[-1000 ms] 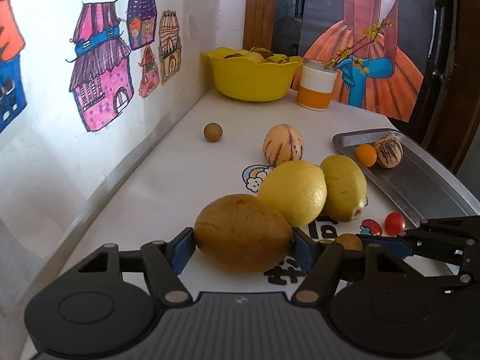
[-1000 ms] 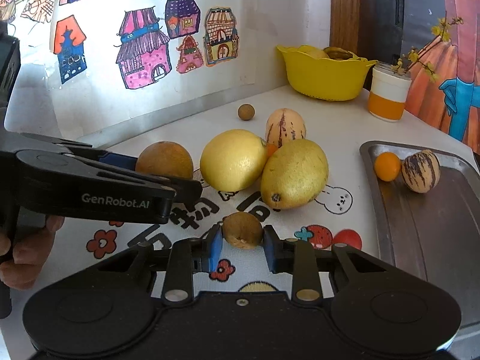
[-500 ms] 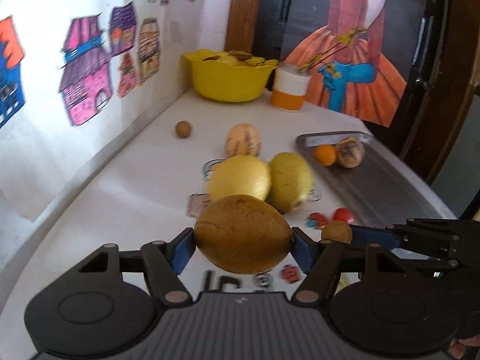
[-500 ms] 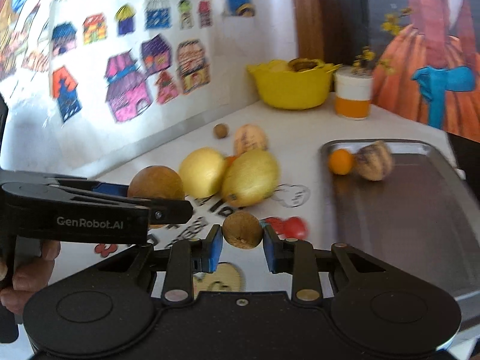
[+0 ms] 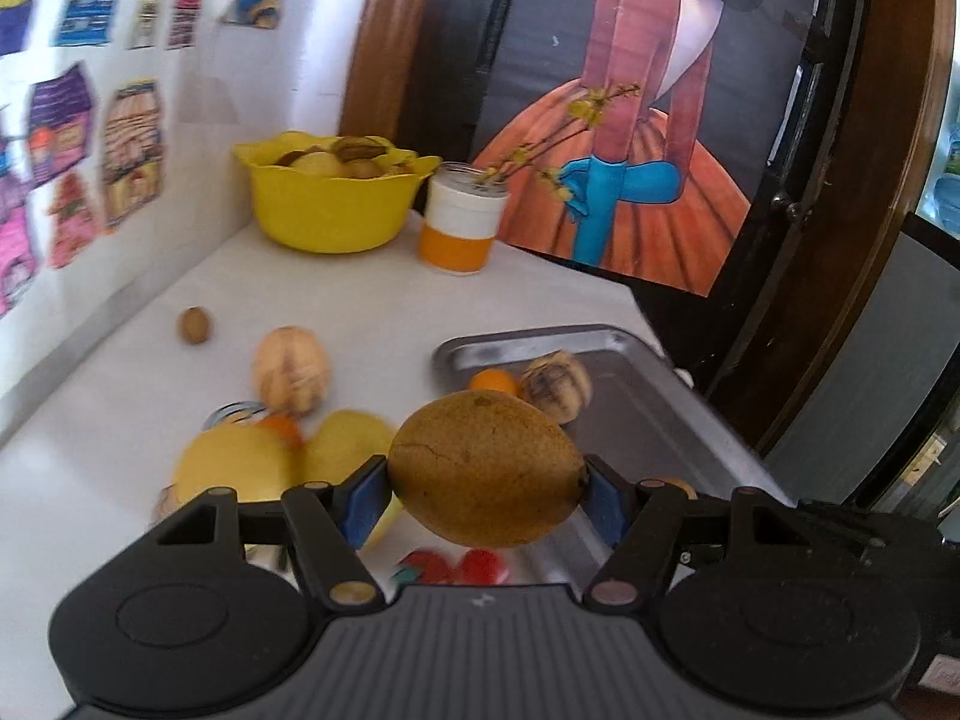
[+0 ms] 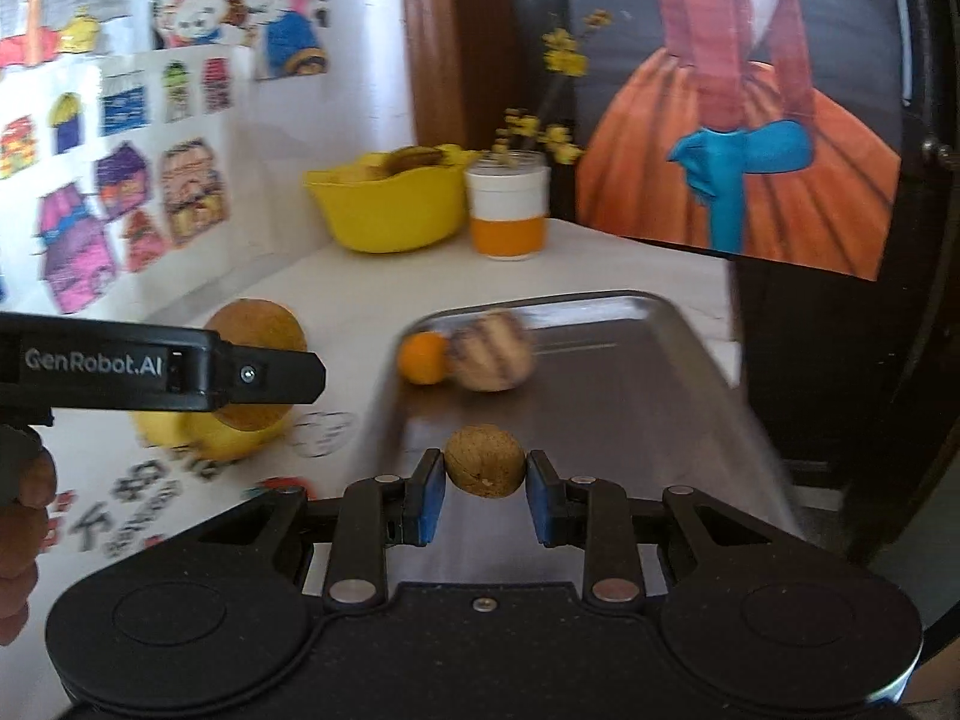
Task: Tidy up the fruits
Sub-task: 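Lift both fruits, carry them into the metal tray and open both tools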
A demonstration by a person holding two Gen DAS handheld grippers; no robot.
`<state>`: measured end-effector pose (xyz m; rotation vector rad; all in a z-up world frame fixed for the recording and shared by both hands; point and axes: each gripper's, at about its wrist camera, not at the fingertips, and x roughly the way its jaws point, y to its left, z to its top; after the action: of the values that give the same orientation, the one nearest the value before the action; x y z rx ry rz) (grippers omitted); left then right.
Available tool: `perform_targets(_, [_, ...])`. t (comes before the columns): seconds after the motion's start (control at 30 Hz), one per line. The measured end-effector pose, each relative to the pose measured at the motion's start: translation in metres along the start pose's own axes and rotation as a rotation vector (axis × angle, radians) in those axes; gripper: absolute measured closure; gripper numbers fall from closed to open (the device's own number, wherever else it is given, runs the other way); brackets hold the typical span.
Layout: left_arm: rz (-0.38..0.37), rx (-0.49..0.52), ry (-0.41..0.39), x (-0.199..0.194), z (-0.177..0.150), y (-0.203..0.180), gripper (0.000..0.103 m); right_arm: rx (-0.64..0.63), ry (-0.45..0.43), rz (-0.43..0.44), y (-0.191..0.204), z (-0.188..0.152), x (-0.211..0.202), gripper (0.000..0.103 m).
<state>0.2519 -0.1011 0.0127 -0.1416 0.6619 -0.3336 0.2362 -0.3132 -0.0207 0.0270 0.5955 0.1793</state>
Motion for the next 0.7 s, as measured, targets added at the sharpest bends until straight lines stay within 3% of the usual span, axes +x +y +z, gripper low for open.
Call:
perform_targets(0.33, [-0.012, 0.005, 0.066, 0.058, 0.008, -0.026, 0.031, 0.021, 0.029, -0.033, -0.023, -0.008, 0.017, 0.072])
perform_targets(0.7, [0.003, 0.022, 0.114, 0.077, 0.003, -0.035, 0.031, 0.021, 0.047, -0.045, -0.024, -0.01, 0.02, 0.072])
